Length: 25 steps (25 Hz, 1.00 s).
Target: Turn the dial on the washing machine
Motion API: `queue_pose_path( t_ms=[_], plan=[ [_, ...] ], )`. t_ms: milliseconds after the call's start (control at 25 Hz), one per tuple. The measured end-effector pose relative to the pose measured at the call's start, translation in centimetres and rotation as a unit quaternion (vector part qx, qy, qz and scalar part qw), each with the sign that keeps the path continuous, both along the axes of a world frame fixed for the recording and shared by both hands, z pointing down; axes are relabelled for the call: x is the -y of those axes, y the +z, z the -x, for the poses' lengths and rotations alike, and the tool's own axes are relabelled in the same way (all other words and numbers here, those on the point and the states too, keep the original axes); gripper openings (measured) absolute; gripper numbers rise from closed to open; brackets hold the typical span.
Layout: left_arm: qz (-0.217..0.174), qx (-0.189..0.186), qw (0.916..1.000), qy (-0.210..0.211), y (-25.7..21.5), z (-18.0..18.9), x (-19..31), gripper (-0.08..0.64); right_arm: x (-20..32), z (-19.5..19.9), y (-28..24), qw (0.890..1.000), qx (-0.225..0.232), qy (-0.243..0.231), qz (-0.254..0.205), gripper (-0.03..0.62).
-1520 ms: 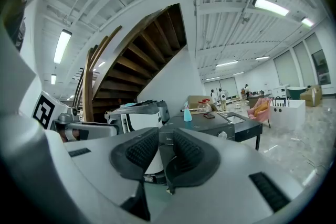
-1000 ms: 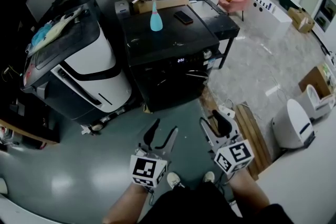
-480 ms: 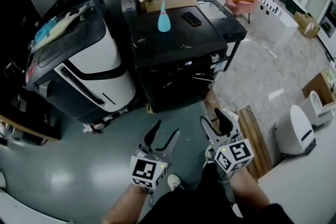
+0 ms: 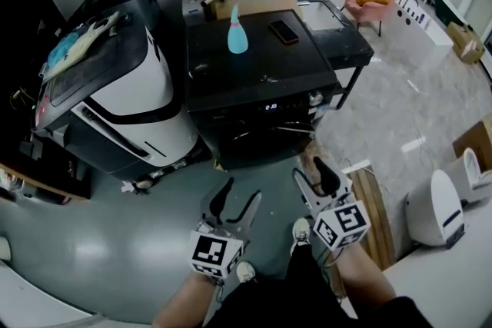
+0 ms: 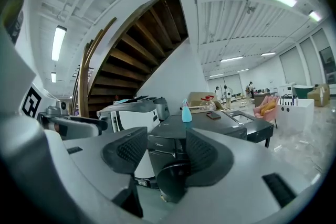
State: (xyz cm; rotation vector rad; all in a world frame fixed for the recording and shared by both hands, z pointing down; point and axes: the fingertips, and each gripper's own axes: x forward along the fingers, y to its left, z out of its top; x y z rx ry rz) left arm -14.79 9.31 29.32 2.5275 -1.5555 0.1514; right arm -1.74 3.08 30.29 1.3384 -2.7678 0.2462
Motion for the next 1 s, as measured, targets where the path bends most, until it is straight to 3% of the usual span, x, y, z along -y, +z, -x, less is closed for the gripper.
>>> queue_pose_path(
  t_ms=[520, 600, 1000],
  plan=[
    [0.019, 0.003, 0.9991, -0.038, 0.2, -8.9, 10.2, 0.238, 12.3, -7.8, 2.0, 0.999, 0.000, -0.039, 0.028, 0.227],
    [0.033, 0.004, 0.9984, -0.046, 0.5, -9.8, 11.5, 0.238, 13.9, -8.6, 2.5, 0.998, 0.001, -0.044, 0.033, 0.227],
    [0.018, 0.006, 0.9968, -0.077, 0.9, -12.8, 17.0, 0.238, 20.0, -11.2, 5.5, 0.995, -0.006, -0.075, 0.062, 0.229]
  ],
)
